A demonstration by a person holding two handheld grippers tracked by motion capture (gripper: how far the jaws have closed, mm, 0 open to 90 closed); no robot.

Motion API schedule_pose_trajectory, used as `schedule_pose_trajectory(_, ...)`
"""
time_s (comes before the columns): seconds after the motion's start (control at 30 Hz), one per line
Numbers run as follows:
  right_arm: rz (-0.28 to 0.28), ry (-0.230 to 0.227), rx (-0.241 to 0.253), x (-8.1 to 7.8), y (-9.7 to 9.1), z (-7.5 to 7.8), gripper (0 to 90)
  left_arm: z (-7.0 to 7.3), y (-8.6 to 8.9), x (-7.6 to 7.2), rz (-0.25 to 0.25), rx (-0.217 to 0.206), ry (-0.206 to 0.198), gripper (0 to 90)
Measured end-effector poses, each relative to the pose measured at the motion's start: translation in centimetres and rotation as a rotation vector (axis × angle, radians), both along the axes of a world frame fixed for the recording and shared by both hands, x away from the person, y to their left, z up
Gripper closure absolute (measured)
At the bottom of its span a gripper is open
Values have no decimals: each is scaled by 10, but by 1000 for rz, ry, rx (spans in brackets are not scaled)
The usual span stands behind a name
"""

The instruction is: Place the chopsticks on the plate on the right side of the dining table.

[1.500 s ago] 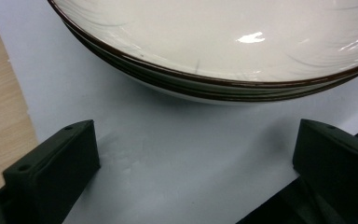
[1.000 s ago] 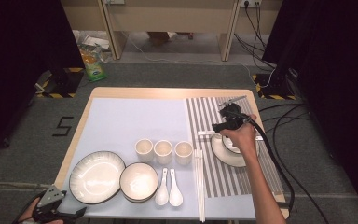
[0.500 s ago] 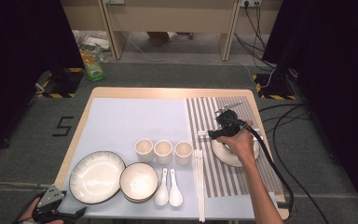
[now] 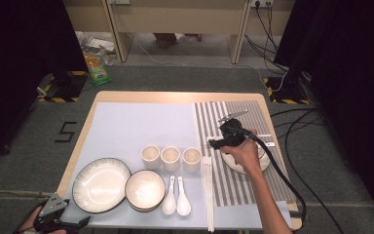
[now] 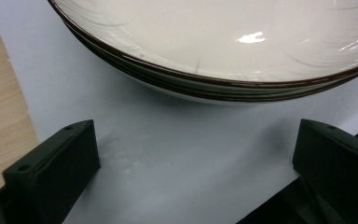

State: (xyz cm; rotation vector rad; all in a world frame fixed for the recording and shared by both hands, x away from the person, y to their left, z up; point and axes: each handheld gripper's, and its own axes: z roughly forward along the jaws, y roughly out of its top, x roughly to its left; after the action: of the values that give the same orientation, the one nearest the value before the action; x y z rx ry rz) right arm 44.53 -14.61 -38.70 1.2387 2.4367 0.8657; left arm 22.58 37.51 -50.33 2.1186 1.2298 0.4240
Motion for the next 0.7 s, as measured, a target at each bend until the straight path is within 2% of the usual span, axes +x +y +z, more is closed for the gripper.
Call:
schedule_pose_trajectory(0.2, 24, 4, 32, -2, 6, -2, 372, 0, 0, 0, 0, 2, 0, 0)
schedule_pose_trajectory(0.5, 39, -3, 44, -4, 15, -6, 345, 1, 0, 1, -2, 9, 8, 0)
schedule_pose_trajectory(0.7, 61, 8, 58, -5, 23, -12, 341, 1, 0, 1, -4, 7, 10, 0)
